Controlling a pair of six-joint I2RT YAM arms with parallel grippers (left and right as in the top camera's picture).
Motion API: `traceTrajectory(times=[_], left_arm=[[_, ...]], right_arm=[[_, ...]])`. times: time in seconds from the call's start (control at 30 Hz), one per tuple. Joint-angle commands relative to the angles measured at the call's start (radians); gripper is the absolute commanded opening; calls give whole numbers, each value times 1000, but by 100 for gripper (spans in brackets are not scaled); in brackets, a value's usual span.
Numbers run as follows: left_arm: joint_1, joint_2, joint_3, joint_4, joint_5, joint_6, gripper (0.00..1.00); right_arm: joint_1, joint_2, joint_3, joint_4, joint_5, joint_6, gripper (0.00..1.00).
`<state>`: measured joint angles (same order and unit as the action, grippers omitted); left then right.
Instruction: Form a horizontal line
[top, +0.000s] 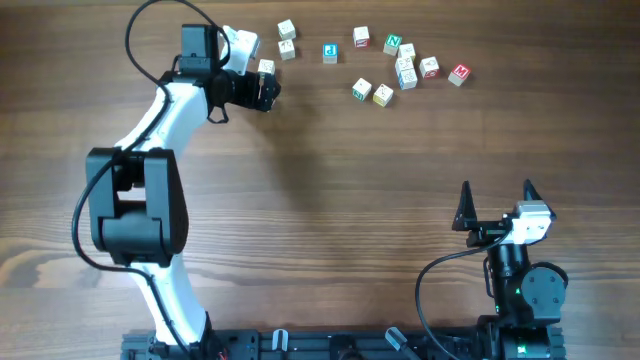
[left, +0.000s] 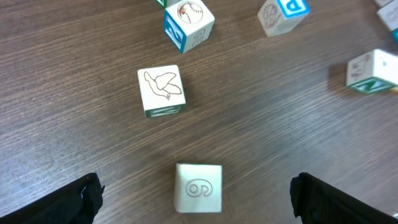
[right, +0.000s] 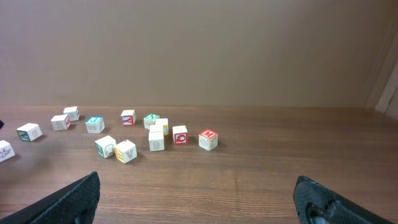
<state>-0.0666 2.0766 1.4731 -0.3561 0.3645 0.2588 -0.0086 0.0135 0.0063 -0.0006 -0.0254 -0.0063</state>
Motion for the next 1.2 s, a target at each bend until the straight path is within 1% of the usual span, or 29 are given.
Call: traceTrajectory(times=[0.0,0.2,0.23,0.27,0.33,0.43,0.47,0.53,0.6,0.7,0.73,0.83,0.9,0.97,1.0,1.03,1.1,1.17], left_arm=[[-4,55,19,4,1,79,100],[-4,117,19,2,1,79,99],[-4,117,19,2,1,79,93],[-4,117,19,5,1,78,77],[-4,117,19,2,0,78,60],[-4,117,19,0,-34,77,27],[-4,117,19,-5,-64,74,21],[-4,107,19,-30,-109,74,19],[-4,81,19,-68,-124,74,19],[-3,-7,19,-172,-170,74,24],[-3,-43,19,-221,-177,74,24],[-3,-158,19,-441,-176,66,20],[-3,-196,19,-611,-177,21,20],[-3,-197,14,-763,-176,-39,20],[-3,-197,4,-803,-176,-62,23],[-3,-197,-6,-842,-176,-65,23],[-2,-198,-34,-880,-177,-77,23],[6,-197,-65,-878,-176,-116,23]], right_arm=[[-4,-6,-1,3,-12,-16,100],[-4,-6,-1,3,-12,-17,100],[-4,-6,-1,3,-12,-17,100],[-4,-6,-1,3,-12,-17,100],[-4,-6,-1,3,-12,-16,100],[-4,-6,-1,3,-12,-16,100],[-4,-6,-1,3,-12,-17,100],[-4,-6,-1,3,-12,-17,100],[-4,-6,-1,3,-12,-17,100],[-4,-6,-1,3,-12,-17,100],[-4,-6,-1,3,-12,-16,100],[-4,-6,-1,3,-12,-17,100],[-4,-6,-1,3,-12,-17,100],[-4,-6,-1,3,-12,-17,99],[-4,-6,-1,3,-12,-17,100],[-4,-6,-1,3,-12,-17,100],[-4,-6,-1,3,-12,-17,100],[-4,-6,-1,3,-12,-17,100]])
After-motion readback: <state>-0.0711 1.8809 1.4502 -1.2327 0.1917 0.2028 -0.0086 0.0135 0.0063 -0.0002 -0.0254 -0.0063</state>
